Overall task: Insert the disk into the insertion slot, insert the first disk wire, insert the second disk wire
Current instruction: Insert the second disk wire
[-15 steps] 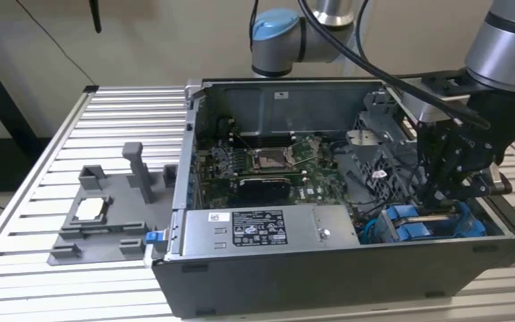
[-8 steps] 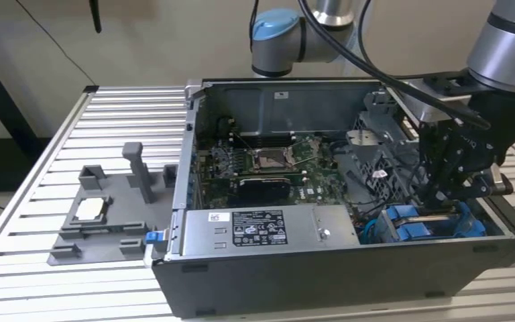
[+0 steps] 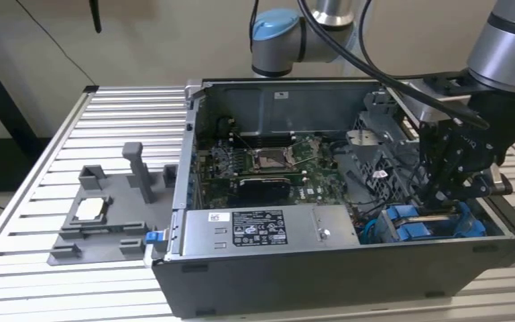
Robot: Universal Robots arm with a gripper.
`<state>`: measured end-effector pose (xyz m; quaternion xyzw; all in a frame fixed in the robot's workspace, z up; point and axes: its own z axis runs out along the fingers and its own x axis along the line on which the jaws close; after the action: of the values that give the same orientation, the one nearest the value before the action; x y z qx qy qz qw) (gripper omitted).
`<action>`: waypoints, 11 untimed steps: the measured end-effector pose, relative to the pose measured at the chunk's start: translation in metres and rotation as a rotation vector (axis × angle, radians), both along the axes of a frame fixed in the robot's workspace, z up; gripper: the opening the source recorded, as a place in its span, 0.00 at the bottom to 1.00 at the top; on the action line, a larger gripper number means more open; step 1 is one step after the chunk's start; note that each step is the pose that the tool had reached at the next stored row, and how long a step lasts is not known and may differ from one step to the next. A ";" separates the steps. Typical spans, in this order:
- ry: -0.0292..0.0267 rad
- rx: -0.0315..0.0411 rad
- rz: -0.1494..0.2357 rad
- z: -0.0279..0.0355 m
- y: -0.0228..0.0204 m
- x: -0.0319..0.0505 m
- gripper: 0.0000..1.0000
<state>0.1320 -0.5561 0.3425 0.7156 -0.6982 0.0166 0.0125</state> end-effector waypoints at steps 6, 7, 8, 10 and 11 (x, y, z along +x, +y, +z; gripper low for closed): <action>0.0000 0.0013 -0.003 -0.0001 0.0000 -0.0005 0.15; -0.0001 0.0014 -0.004 0.0000 0.0000 -0.0007 0.15; -0.0001 0.0016 -0.005 0.0000 0.0000 -0.0010 0.15; 0.0000 0.0018 -0.006 0.0000 0.0000 -0.0015 0.15; 0.0000 0.0019 -0.007 0.0000 0.0000 -0.0017 0.15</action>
<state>0.1303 -0.5561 0.3425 0.7132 -0.7007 0.0159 0.0119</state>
